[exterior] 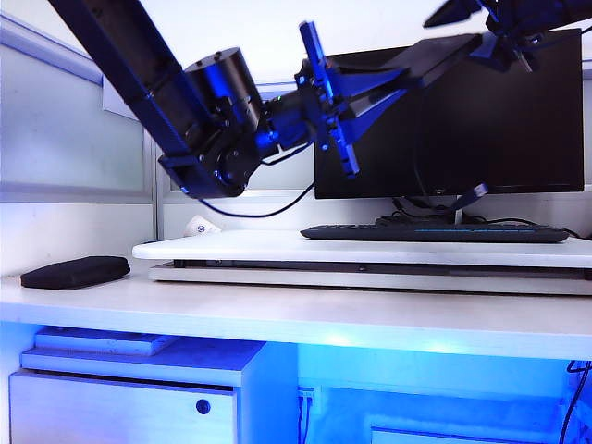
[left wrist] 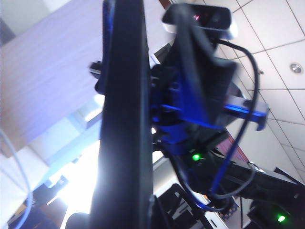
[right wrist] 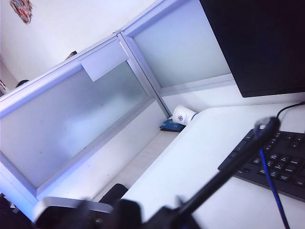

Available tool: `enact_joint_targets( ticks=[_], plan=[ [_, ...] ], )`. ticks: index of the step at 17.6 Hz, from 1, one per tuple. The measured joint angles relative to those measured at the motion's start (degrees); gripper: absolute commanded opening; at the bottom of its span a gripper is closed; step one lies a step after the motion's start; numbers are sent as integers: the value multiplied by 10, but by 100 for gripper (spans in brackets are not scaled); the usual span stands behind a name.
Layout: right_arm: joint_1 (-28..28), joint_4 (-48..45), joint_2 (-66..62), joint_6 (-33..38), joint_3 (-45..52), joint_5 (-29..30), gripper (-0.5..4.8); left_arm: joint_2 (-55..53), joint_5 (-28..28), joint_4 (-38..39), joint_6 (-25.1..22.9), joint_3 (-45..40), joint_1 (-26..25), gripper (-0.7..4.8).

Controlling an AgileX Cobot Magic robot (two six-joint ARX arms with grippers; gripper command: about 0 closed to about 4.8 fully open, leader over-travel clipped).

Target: Unplug the data cable of the portable hard drive.

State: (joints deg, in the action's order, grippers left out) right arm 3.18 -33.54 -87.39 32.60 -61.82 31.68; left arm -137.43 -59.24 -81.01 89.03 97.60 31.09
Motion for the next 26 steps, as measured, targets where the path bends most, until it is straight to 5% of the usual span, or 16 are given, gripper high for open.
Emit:
enact_joint_targets(
  ticks=[11,13,17,26],
  plan=[
    [-6,-5,1,2,0,5,137,9,-1,2,2,-1,-9,-6],
    [-12,-5,1,2,0,6,49,9,-1,7,-3,-1,-11,-6],
    [-13,-12,1,10,0,10,-8,8,1,14,-13,-1,-12,-6],
    [-27,-16,0,7,-1,-4,-8,9,3,27,-4,0,-11,-6]
  ],
)
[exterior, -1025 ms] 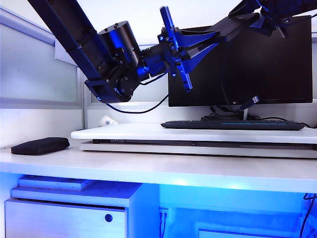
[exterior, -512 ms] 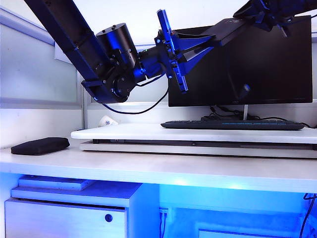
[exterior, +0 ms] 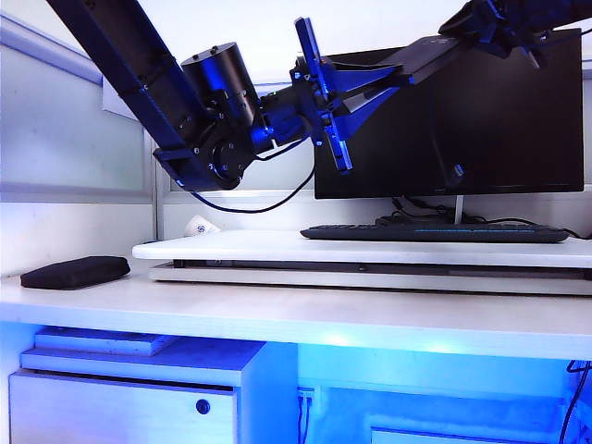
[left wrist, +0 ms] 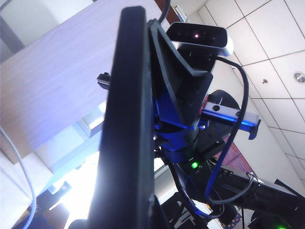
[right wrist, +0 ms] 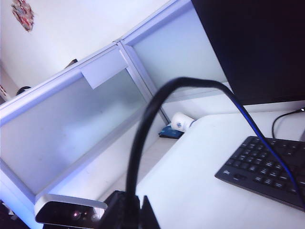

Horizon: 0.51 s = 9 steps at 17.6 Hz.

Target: Unplug the data cable of the portable hard drive.

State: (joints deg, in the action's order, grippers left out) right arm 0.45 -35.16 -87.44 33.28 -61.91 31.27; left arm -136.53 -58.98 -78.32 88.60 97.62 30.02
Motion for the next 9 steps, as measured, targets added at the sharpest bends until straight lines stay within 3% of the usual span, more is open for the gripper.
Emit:
enact_joint_targets(
  ticks=[9],
  plan=[
    [-86,54,-7,-1,-69,126,-8,9,19,14,11,11,11,-6]
  ],
)
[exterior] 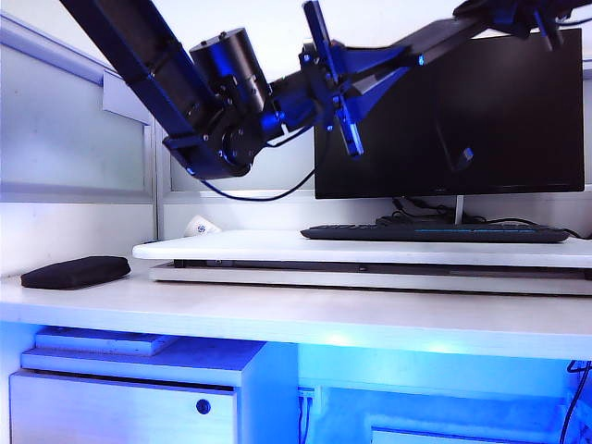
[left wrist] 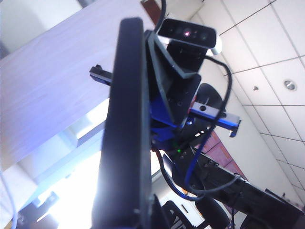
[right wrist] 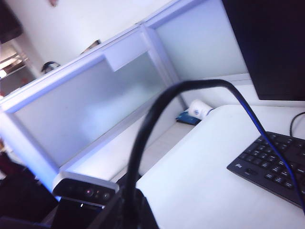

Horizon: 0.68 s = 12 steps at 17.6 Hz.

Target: Unplug the data cable of the portable hard drive.

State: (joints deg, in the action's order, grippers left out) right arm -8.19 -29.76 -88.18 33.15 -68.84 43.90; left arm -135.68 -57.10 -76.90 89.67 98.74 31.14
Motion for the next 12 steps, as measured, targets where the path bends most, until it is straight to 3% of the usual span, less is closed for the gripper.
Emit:
enact_joint_targets(
  ticks=[1,2,3,4,5,7,9,12],
  plan=[
    [-10,8,0,0,-12,15,-8,1,6,0,0,2,3,-6],
    [-23,-10,-2,-10,-28,-69,-8,3,-39,-21,-1,-5,-3,-6],
    [-75,-47,-6,-15,-58,-140,-8,-3,-78,-37,0,-14,-11,-6],
    [-111,-70,7,-13,-58,-183,-8,-11,-78,-29,0,-14,-16,-6],
    [-114,-76,13,-14,-61,-193,-8,-13,-78,-18,0,-16,-25,-6],
    [-78,-78,-12,-17,-82,-148,-8,-9,-76,-23,0,-13,-16,-6],
    [-104,-60,-21,-26,-82,-149,-8,-9,-90,-32,2,-11,1,-6],
    [-129,-61,-19,-26,-87,-167,-8,-9,-77,-30,2,-11,-23,-6]
  ],
)
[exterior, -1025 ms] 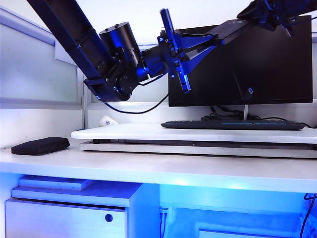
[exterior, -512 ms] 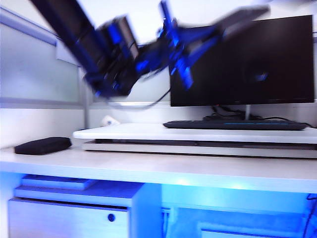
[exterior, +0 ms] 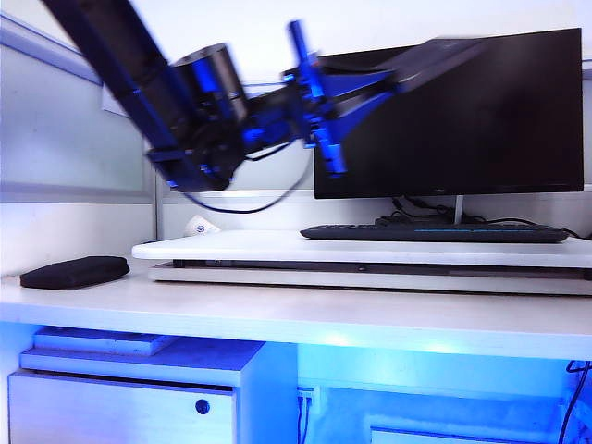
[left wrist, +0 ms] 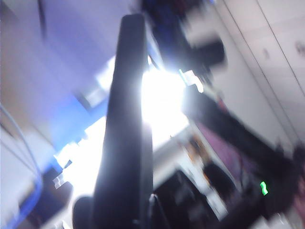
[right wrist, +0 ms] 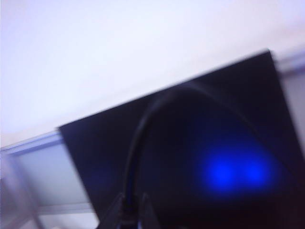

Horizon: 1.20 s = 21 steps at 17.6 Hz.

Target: Unplug the data cable of the portable hard drive.

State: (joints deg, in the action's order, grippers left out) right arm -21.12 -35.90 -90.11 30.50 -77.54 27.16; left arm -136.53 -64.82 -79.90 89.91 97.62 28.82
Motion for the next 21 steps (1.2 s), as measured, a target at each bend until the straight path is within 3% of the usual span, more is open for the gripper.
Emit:
enact_joint_targets(
  ticks=[4,8,13,14,16,19,20,21],
  plan=[
    [-3,31,2,-2,-1,20,-8,0,5,6,-9,0,16,-6],
    [10,52,-35,-17,-1,26,-8,0,32,69,-44,0,2,-6],
    [31,63,-104,-16,-9,21,-8,0,34,77,-54,0,0,-6],
    [38,63,-119,-16,-13,20,14,0,34,78,-55,0,0,-6],
    [61,72,-150,-14,-26,20,130,0,37,89,-57,0,-6,-6],
    [94,76,-181,-14,-61,23,236,0,45,118,-83,0,-24,-6],
    [98,81,-187,-14,-67,26,384,0,45,128,-93,0,-29,-6],
    [105,103,-201,-14,-82,27,434,0,51,155,-110,0,-40,-6]
  ],
)
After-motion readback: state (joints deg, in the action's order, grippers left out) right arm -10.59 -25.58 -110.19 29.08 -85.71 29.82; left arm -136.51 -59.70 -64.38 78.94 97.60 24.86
